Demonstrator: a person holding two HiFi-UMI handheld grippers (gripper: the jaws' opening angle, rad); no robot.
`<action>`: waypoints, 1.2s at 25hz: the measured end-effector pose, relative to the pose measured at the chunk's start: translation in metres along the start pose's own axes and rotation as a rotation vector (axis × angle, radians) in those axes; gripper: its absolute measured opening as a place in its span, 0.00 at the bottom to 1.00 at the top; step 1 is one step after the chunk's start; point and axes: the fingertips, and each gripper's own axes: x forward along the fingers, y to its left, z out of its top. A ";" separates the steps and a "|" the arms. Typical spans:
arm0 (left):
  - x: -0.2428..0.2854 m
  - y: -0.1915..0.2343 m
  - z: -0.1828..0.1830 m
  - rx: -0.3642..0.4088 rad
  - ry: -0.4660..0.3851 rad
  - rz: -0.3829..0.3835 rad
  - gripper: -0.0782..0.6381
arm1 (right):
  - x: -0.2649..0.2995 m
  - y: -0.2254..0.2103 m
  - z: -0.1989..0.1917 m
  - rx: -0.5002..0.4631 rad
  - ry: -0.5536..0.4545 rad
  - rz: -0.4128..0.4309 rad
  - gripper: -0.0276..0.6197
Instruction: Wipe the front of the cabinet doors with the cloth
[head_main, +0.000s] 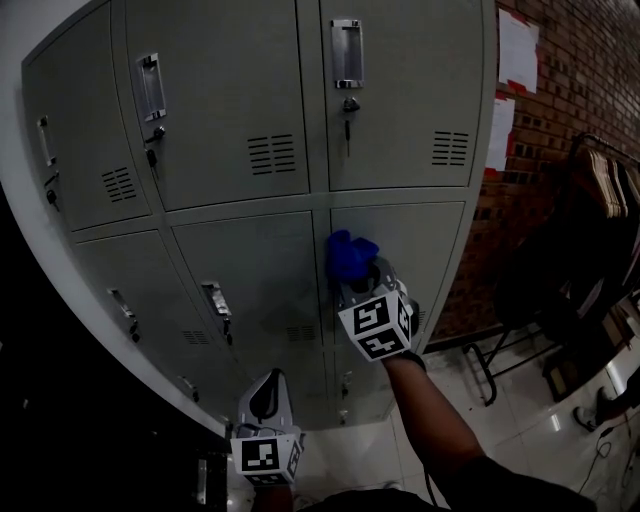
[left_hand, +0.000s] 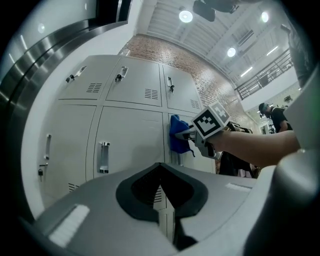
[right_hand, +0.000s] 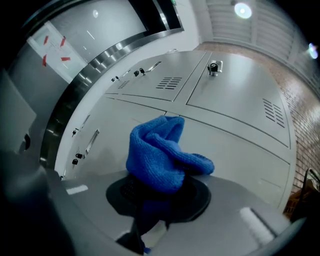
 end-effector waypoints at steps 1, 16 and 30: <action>0.000 -0.001 0.000 0.000 0.000 -0.002 0.13 | 0.000 -0.002 0.000 0.000 0.001 -0.002 0.18; 0.011 -0.038 -0.002 0.019 0.006 -0.087 0.13 | -0.034 -0.080 -0.045 0.072 0.046 -0.114 0.18; 0.018 -0.054 -0.008 0.017 0.025 -0.107 0.13 | -0.073 -0.160 -0.095 0.115 0.121 -0.258 0.18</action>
